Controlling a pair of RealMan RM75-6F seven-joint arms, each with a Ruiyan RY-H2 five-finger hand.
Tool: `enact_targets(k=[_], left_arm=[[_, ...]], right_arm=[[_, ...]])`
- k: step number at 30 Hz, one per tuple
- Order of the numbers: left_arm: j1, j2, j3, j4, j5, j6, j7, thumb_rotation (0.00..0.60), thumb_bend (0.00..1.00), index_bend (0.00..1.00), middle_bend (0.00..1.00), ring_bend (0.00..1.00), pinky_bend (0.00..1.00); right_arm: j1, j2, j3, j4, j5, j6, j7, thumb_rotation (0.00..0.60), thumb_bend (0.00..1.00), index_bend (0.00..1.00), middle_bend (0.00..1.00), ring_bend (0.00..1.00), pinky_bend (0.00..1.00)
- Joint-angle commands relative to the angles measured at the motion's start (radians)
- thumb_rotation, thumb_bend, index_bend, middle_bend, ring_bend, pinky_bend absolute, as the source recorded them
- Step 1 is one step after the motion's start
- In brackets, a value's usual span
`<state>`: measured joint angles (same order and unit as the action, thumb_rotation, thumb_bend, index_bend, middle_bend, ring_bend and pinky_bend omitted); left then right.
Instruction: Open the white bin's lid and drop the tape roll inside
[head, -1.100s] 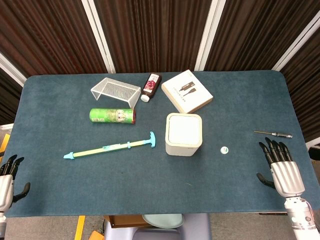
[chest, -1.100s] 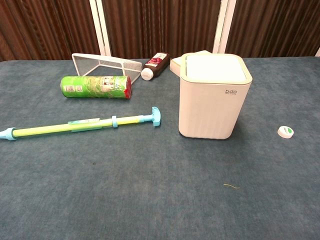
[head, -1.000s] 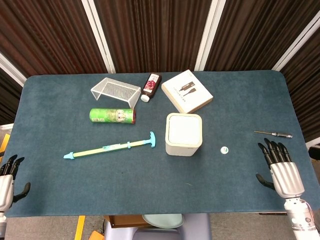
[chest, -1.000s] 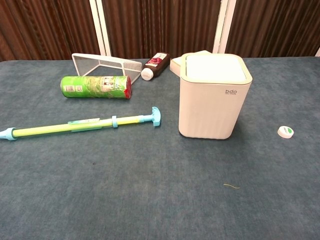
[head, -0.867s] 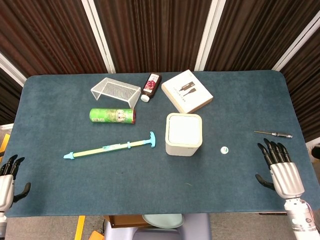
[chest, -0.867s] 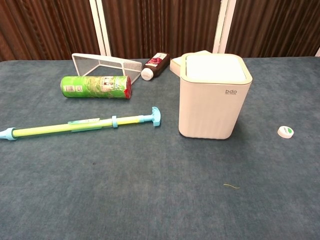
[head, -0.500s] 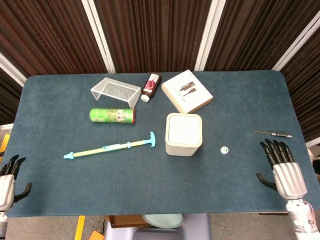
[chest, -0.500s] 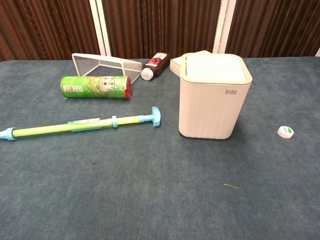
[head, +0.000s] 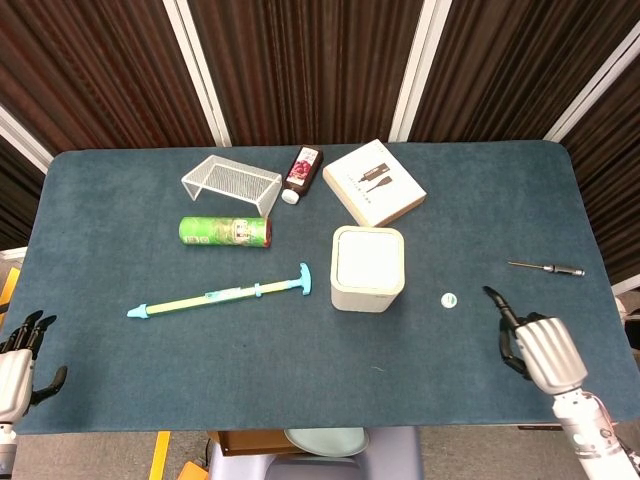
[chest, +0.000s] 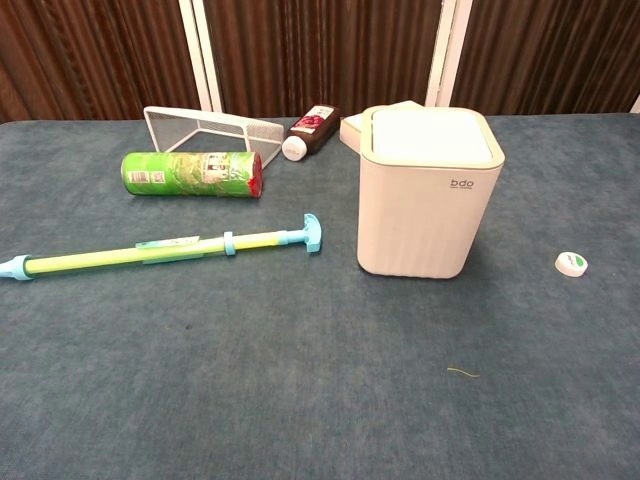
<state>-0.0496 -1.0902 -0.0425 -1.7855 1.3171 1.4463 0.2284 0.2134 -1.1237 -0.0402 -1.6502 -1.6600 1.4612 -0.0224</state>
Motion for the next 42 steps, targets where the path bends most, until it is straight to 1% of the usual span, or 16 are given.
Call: enact_targets(k=[1, 2, 3, 4, 8, 12, 19, 22, 27, 42], left_arm=[[0.000, 0.001, 0.001, -0.001, 0.001, -0.001, 0.000, 0.600, 0.37, 0.14, 0.07, 0.16, 0.30], [-0.001, 0.001, 0.002, -0.001, 0.001, -0.003, 0.000, 0.600, 0.37, 0.14, 0.07, 0.16, 0.30], [0.000, 0.002, 0.003, -0.002, 0.001, -0.004, 0.001, 0.600, 0.37, 0.14, 0.07, 0.16, 0.30], [0.000, 0.003, 0.004, -0.003, 0.001, -0.005, 0.000, 0.600, 0.37, 0.14, 0.07, 0.17, 0.30], [0.002, 0.008, 0.003, -0.007, 0.005, 0.001, -0.005, 0.600, 0.37, 0.14, 0.07, 0.17, 0.30], [0.004, 0.010, 0.003, -0.009, 0.007, 0.006, -0.009, 0.600, 0.37, 0.14, 0.07, 0.17, 0.30], [0.005, 0.013, 0.002, -0.009, 0.006, 0.007, -0.014, 0.600, 0.37, 0.14, 0.07, 0.17, 0.30], [0.007, 0.014, 0.000, -0.009, 0.005, 0.011, -0.019, 0.600, 0.37, 0.14, 0.07, 0.17, 0.30], [0.006, 0.016, 0.002, -0.009, 0.011, 0.009, -0.022, 0.600, 0.37, 0.14, 0.07, 0.17, 0.30], [0.005, 0.017, 0.000, -0.007, 0.006, 0.005, -0.028, 0.600, 0.37, 0.14, 0.07, 0.17, 0.30]], right_arm=[[0.044, 0.046, -0.003, -0.079, -0.015, -0.070, -0.052, 0.600, 0.81, 0.18, 0.79, 0.85, 0.79], [0.061, 0.051, 0.002, -0.109, -0.020, -0.097, -0.077, 0.600, 0.82, 0.18, 0.79, 0.85, 0.79], [0.095, 0.048, 0.019, -0.161, -0.010, -0.149, -0.130, 0.600, 0.82, 0.18, 0.79, 0.85, 0.79], [0.105, 0.045, 0.031, -0.187, 0.014, -0.173, -0.166, 0.600, 0.82, 0.18, 0.79, 0.85, 0.79], [0.137, 0.019, 0.071, -0.259, 0.108, -0.237, -0.273, 0.600, 0.82, 0.18, 0.79, 0.85, 0.79], [0.170, -0.006, 0.102, -0.293, 0.199, -0.295, -0.334, 0.600, 0.82, 0.17, 0.79, 0.85, 0.79], [0.232, -0.066, 0.141, -0.309, 0.356, -0.376, -0.435, 0.600, 0.83, 0.16, 0.79, 0.85, 0.79], [0.248, -0.087, 0.149, -0.308, 0.401, -0.387, -0.460, 0.600, 0.83, 0.16, 0.79, 0.85, 0.79], [0.263, -0.108, 0.146, -0.298, 0.440, -0.393, -0.478, 0.600, 0.83, 0.16, 0.79, 0.85, 0.79], [0.301, -0.109, 0.132, -0.285, 0.507, -0.434, -0.465, 0.600, 0.83, 0.16, 0.79, 0.85, 0.79]])
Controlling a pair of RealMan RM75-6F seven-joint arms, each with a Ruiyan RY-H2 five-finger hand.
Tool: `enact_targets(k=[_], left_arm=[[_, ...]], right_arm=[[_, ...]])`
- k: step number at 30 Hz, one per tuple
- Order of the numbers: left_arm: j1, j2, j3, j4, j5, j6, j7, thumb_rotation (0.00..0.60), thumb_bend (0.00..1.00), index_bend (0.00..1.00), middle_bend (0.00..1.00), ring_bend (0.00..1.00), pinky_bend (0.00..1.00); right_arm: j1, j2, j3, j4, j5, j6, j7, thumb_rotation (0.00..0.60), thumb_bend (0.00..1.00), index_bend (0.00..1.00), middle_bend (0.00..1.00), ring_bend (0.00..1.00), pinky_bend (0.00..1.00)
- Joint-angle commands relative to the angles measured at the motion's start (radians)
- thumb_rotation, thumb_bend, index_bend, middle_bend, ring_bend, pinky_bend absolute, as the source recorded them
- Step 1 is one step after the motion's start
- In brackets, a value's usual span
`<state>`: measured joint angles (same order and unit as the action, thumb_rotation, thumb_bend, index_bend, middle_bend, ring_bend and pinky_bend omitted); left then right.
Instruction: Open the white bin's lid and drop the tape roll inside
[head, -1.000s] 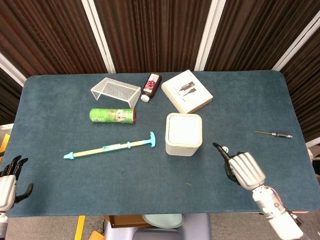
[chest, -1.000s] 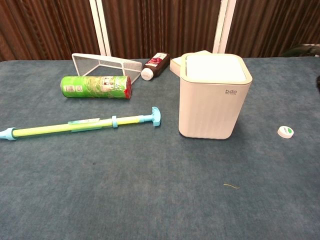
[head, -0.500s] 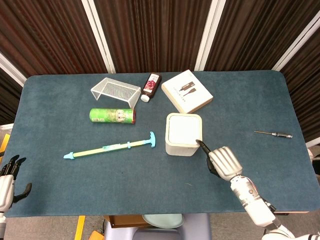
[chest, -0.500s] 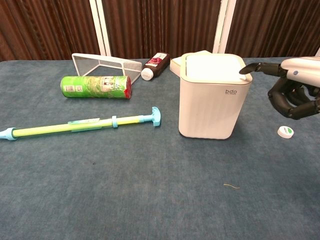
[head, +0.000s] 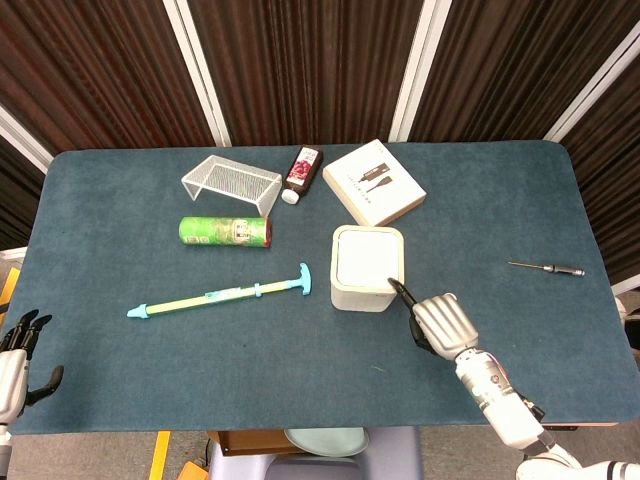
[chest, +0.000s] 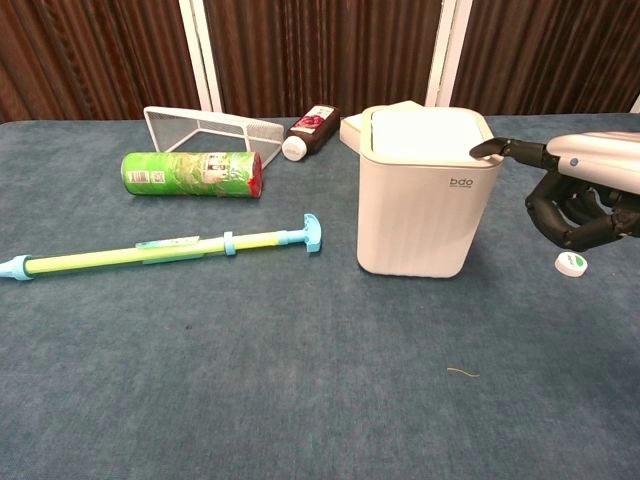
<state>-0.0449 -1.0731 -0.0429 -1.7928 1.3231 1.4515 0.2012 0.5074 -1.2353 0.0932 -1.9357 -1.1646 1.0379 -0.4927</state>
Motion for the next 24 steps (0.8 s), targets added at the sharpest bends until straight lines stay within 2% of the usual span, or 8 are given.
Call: enact_targets(k=[1, 10, 19, 24], left_arm=[[0.000, 0.000, 0.000, 0.000, -0.001, 0.000, -0.001, 0.600, 0.37, 0.14, 0.07, 0.17, 0.30], [0.000, -0.001, 0.000, 0.000, -0.002, -0.002, 0.000, 0.600, 0.37, 0.14, 0.07, 0.17, 0.30], [0.000, 0.000, 0.002, -0.002, 0.002, 0.000, 0.003, 0.600, 0.37, 0.14, 0.07, 0.17, 0.30], [0.000, -0.001, 0.003, -0.003, 0.002, -0.002, 0.006, 0.600, 0.37, 0.14, 0.07, 0.17, 0.30]], right_arm=[[0.010, 0.005, -0.003, 0.000, 0.016, -0.016, 0.008, 0.600, 0.83, 0.16, 0.79, 0.85, 0.79], [0.014, 0.016, -0.009, -0.002, -0.003, 0.002, 0.034, 0.600, 0.83, 0.16, 0.79, 0.85, 0.79], [-0.047, 0.078, -0.003, -0.036, -0.154, 0.138, 0.133, 0.600, 0.83, 0.14, 0.79, 0.85, 0.79], [-0.109, 0.112, 0.002, -0.011, -0.255, 0.269, 0.206, 0.600, 0.82, 0.12, 0.79, 0.85, 0.80]])
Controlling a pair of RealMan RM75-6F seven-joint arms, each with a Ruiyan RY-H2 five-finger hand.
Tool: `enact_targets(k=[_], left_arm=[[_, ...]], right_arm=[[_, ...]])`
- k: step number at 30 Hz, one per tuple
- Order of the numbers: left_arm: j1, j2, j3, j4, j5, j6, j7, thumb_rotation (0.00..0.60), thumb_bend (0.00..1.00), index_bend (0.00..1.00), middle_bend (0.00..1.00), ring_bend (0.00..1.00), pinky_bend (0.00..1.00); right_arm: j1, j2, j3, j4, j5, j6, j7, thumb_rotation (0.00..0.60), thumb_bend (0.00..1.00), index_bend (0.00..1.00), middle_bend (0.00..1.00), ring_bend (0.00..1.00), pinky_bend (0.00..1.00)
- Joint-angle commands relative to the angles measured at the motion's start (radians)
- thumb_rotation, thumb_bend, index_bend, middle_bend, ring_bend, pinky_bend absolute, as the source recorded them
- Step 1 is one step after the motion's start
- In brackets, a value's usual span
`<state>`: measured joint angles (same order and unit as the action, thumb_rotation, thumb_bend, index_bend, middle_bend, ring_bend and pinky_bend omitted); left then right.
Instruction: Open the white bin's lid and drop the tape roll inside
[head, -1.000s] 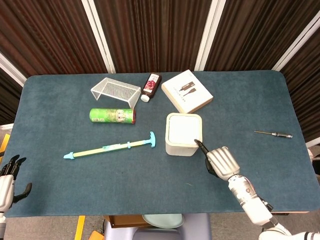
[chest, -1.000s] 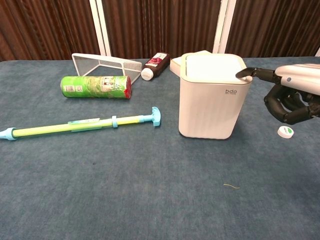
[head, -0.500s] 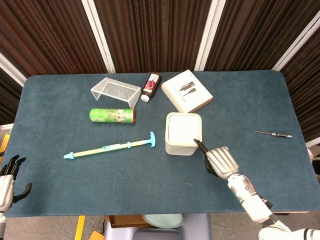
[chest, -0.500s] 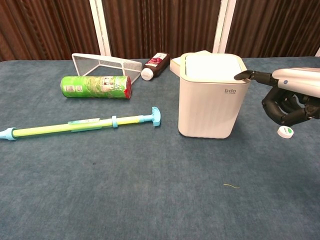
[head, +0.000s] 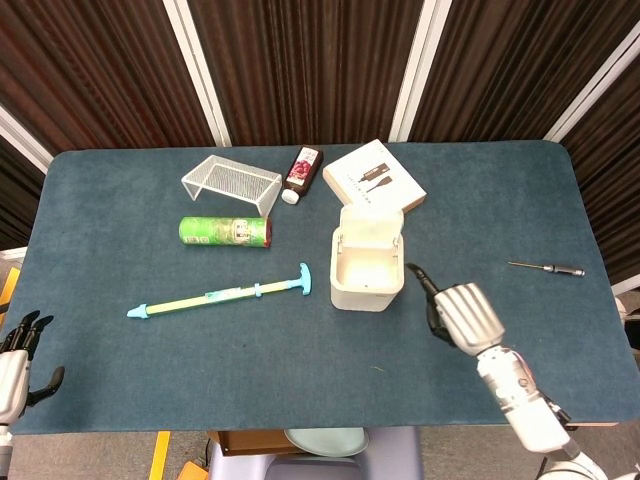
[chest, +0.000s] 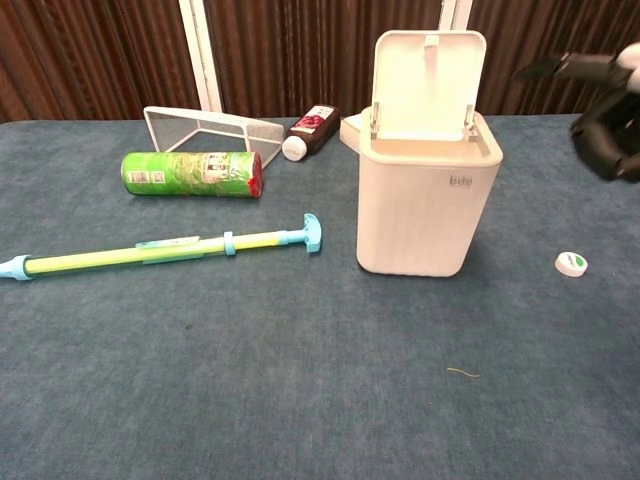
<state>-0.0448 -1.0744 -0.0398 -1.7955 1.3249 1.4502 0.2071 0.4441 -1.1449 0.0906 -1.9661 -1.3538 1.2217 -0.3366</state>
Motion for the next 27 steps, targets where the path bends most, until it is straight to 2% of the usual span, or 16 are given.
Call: enact_targets(k=[1, 3, 5, 8, 11, 13, 15, 17, 20, 22, 24, 27], left_arm=[[0.000, 0.000, 0.000, -0.001, -0.001, -0.001, 0.001, 0.600, 0.37, 0.14, 0.07, 0.17, 0.30], [-0.001, -0.001, 0.001, -0.002, -0.002, -0.003, 0.003, 0.600, 0.37, 0.14, 0.07, 0.17, 0.30], [-0.002, -0.001, 0.001, -0.003, -0.002, -0.004, 0.005, 0.600, 0.37, 0.14, 0.07, 0.17, 0.30], [-0.002, -0.002, 0.001, -0.004, 0.000, -0.004, 0.007, 0.600, 0.37, 0.14, 0.07, 0.17, 0.30], [-0.003, -0.003, 0.001, -0.003, -0.001, -0.004, 0.009, 0.600, 0.37, 0.15, 0.07, 0.17, 0.30], [-0.003, -0.005, 0.002, -0.002, -0.003, -0.006, 0.011, 0.600, 0.37, 0.16, 0.07, 0.17, 0.30], [-0.005, -0.006, 0.002, -0.002, -0.002, -0.008, 0.014, 0.600, 0.37, 0.16, 0.07, 0.17, 0.30], [-0.006, -0.007, 0.003, -0.001, -0.001, -0.009, 0.015, 0.600, 0.37, 0.16, 0.07, 0.17, 0.30], [-0.008, -0.007, 0.003, 0.001, -0.003, -0.013, 0.017, 0.600, 0.37, 0.17, 0.07, 0.17, 0.30], [-0.009, -0.007, 0.001, 0.001, -0.008, -0.015, 0.016, 0.600, 0.37, 0.17, 0.07, 0.17, 0.30], [-0.006, -0.006, 0.002, -0.001, -0.009, -0.013, 0.013, 0.600, 0.37, 0.17, 0.07, 0.17, 0.30], [-0.005, -0.005, 0.001, -0.002, -0.005, -0.007, 0.009, 0.600, 0.37, 0.17, 0.07, 0.17, 0.30]], right_arm=[[-0.060, 0.020, 0.006, 0.037, -0.089, 0.119, 0.063, 0.600, 0.78, 0.12, 0.78, 0.82, 0.80], [-0.095, 0.017, 0.008, 0.082, -0.127, 0.192, 0.089, 0.600, 0.66, 0.11, 0.69, 0.71, 0.81], [-0.122, 0.014, 0.011, 0.115, -0.128, 0.235, 0.104, 0.600, 0.50, 0.12, 0.53, 0.51, 0.81], [-0.153, 0.024, -0.004, 0.155, -0.108, 0.240, 0.151, 0.600, 0.29, 0.14, 0.39, 0.35, 0.76], [-0.160, 0.034, -0.034, 0.224, -0.097, 0.185, 0.206, 0.600, 0.19, 0.17, 0.34, 0.26, 0.65], [-0.152, 0.026, -0.052, 0.285, -0.082, 0.125, 0.226, 0.600, 0.17, 0.18, 0.32, 0.23, 0.54], [-0.136, 0.009, -0.061, 0.338, -0.061, 0.056, 0.257, 0.600, 0.17, 0.18, 0.31, 0.21, 0.43], [-0.118, -0.006, -0.066, 0.376, -0.044, -0.006, 0.295, 0.600, 0.17, 0.18, 0.31, 0.21, 0.38], [-0.094, -0.055, -0.056, 0.451, -0.032, -0.059, 0.331, 0.600, 0.17, 0.23, 0.31, 0.22, 0.36], [-0.087, -0.087, -0.048, 0.491, -0.032, -0.061, 0.323, 0.600, 0.17, 0.26, 0.32, 0.25, 0.36], [-0.081, -0.125, -0.039, 0.530, -0.029, -0.057, 0.298, 0.600, 0.17, 0.30, 0.40, 0.36, 0.42], [-0.069, -0.162, -0.032, 0.561, -0.015, -0.074, 0.254, 0.600, 0.17, 0.32, 0.50, 0.48, 0.52]])
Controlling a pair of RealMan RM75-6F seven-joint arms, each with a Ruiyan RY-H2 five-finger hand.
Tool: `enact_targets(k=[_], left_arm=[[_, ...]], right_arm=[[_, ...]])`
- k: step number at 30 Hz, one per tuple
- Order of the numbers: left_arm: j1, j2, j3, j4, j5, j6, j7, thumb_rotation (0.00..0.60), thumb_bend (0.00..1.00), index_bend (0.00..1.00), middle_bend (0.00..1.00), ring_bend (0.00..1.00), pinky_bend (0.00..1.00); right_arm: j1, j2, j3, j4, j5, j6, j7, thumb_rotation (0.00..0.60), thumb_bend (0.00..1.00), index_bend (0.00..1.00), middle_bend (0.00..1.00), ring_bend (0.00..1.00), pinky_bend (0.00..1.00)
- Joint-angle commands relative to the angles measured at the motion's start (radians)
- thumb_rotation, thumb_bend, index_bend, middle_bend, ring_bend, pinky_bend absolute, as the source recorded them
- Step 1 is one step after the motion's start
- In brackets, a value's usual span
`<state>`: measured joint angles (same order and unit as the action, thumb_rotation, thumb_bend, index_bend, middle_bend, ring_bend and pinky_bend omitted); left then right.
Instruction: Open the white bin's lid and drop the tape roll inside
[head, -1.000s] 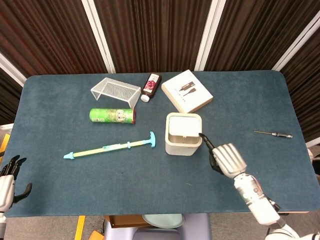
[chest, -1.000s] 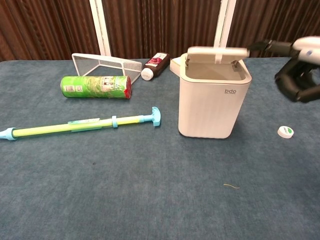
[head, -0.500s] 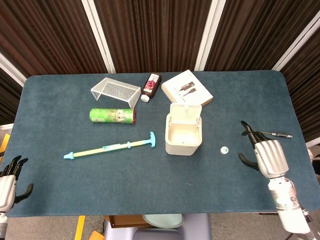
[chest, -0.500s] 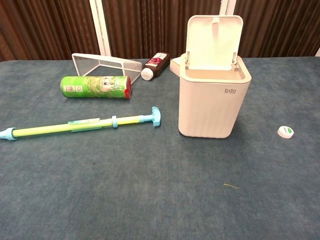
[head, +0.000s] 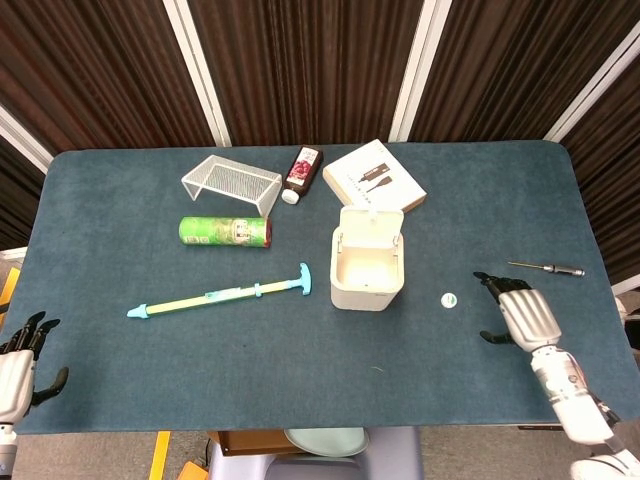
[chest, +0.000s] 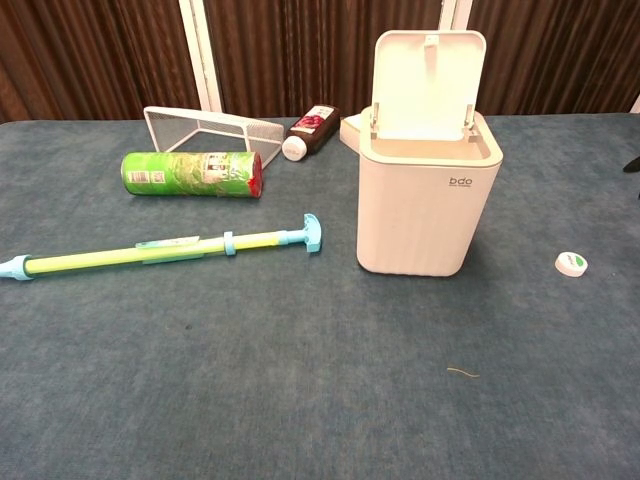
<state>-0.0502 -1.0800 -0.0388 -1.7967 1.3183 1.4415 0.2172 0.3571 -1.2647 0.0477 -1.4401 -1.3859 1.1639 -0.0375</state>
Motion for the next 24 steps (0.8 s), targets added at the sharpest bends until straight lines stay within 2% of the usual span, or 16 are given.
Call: enact_targets(k=[1, 4, 8, 12, 16, 24], left_arm=[[0.002, 0.001, 0.000, -0.001, 0.003, 0.003, -0.001, 0.600, 0.37, 0.17, 0.07, 0.17, 0.30], [0.002, 0.001, 0.002, -0.001, 0.007, 0.004, -0.002, 0.600, 0.37, 0.17, 0.07, 0.17, 0.30], [0.002, 0.002, 0.003, -0.001, 0.006, 0.003, -0.002, 0.600, 0.37, 0.17, 0.07, 0.17, 0.30], [0.002, 0.002, 0.001, 0.000, 0.002, 0.002, -0.005, 0.600, 0.37, 0.17, 0.07, 0.17, 0.30], [0.001, 0.002, 0.001, 0.001, 0.001, -0.001, -0.006, 0.600, 0.37, 0.17, 0.07, 0.17, 0.30], [0.001, 0.004, 0.001, 0.000, -0.001, -0.003, -0.011, 0.600, 0.37, 0.17, 0.07, 0.17, 0.30]], right_arm=[[0.022, -0.052, 0.014, 0.042, 0.023, -0.022, -0.058, 0.600, 0.17, 0.33, 0.53, 0.51, 0.55], [0.037, -0.078, 0.022, 0.061, 0.045, -0.049, -0.100, 0.600, 0.18, 0.33, 0.59, 0.57, 0.62], [0.059, -0.107, 0.032, 0.085, 0.079, -0.088, -0.152, 0.600, 0.18, 0.35, 0.61, 0.60, 0.66], [0.076, -0.145, 0.042, 0.120, 0.112, -0.116, -0.195, 0.600, 0.18, 0.38, 0.61, 0.60, 0.66], [0.089, -0.176, 0.047, 0.150, 0.130, -0.137, -0.213, 0.600, 0.18, 0.40, 0.61, 0.55, 0.66], [0.110, -0.230, 0.059, 0.204, 0.132, -0.152, -0.202, 0.600, 0.21, 0.45, 0.61, 0.54, 0.66]])
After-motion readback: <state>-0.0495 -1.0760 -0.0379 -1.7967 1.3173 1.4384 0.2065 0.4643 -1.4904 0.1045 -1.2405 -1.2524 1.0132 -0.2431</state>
